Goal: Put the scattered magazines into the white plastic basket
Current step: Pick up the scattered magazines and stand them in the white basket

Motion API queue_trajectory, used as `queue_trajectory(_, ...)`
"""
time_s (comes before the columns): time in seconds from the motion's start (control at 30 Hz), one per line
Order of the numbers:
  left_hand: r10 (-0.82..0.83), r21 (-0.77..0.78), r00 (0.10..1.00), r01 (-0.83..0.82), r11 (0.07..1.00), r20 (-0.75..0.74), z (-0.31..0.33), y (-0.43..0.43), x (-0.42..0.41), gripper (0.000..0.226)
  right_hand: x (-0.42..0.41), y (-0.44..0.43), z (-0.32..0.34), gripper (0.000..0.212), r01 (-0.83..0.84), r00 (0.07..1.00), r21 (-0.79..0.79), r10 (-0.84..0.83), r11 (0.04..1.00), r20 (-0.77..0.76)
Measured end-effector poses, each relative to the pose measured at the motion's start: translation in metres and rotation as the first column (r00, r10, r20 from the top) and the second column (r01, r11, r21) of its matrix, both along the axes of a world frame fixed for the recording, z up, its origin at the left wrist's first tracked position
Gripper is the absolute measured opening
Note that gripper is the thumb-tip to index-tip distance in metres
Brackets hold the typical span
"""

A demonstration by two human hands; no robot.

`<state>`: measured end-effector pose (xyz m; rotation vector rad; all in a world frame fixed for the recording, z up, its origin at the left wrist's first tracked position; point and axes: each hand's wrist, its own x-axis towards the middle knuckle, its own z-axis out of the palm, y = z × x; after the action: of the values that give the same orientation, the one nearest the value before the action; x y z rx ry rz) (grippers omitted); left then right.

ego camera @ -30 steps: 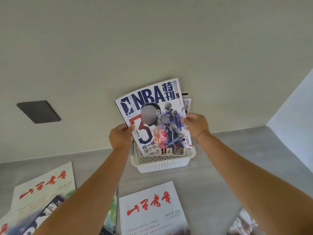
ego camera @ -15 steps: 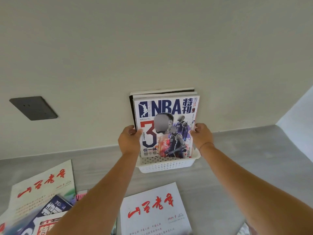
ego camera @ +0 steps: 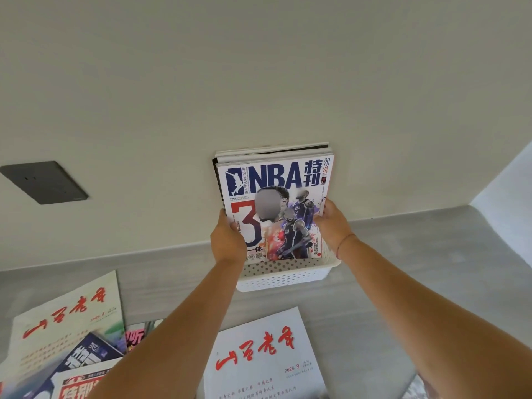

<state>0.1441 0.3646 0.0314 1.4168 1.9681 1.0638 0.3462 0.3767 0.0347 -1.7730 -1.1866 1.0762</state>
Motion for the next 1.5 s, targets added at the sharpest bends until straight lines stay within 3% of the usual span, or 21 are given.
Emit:
queue_trajectory(0.23, 0.05, 0.026, 0.999, -0.05, 0.998, -0.004, -0.003, 0.003, -0.009, 0.025, -0.006, 0.004, 0.001, 0.05, 0.054, 0.994, 0.081, -0.046, 0.995, -0.096)
queue_trajectory(0.4, -0.063, 0.005, 0.996, 0.063, 0.998, 0.065, 0.0, 0.0, -0.011, 0.033, -0.004, 0.001, -0.003, 0.058, 0.027, 0.995, 0.078, -0.019, 0.997, -0.103)
queue_trajectory(0.57, -0.108, -0.063, 0.991, 0.113, 0.992, 0.081, 0.006, -0.012, -0.013, 0.025, -0.005, -0.007, 0.002, 0.057, 0.043, 0.994, 0.033, -0.04, 0.998, -0.099)
queue_trajectory(0.67, -0.081, -0.1, 0.991, 0.092, 0.991, 0.106, 0.001, -0.031, -0.018, 0.017, -0.007, -0.031, 0.006, 0.03, 0.106, 0.993, 0.093, -0.1, 0.99, -0.058)
queue_trajectory(0.8, 0.008, -0.193, 0.997, 0.007, 0.981, 0.075, -0.014, -0.072, -0.037, 0.056, -0.015, -0.083, 0.006, 0.043, 0.247, 0.958, 0.254, -0.275, 0.935, 0.081)
queue_trajectory(0.87, 0.047, -0.202, 0.995, -0.029, 0.979, 0.084, -0.023, -0.1, -0.054, 0.059, -0.028, -0.112, 0.001, 0.039, 0.227, 0.958, 0.295, -0.267, 0.928, 0.102)
queue_trajectory(1.13, 0.215, -0.292, 0.976, -0.212, 0.933, -0.023, -0.047, -0.217, -0.135, 0.044, -0.13, -0.208, -0.035, 0.037, -0.047, 0.997, -0.071, 0.043, 0.996, -0.061)
queue_trajectory(1.27, 0.312, -0.376, 0.949, -0.305, 0.875, -0.043, -0.053, -0.277, -0.181, 0.051, -0.19, -0.251, -0.043, 0.033, -0.221, 0.972, -0.203, 0.2, 0.954, -0.121)
queue_trajectory(1.37, 0.363, -0.44, 0.927, -0.366, 0.82, -0.093, -0.058, -0.313, -0.217, 0.044, -0.229, -0.276, -0.05, 0.027, -0.339, 0.941, -0.27, 0.318, 0.901, -0.117)
queue_trajectory(1.5, 0.426, -0.475, 0.894, -0.437, 0.764, -0.137, -0.066, -0.345, -0.257, 0.033, -0.268, -0.295, -0.058, 0.034, -0.384, 0.921, -0.345, 0.328, 0.857, -0.212)
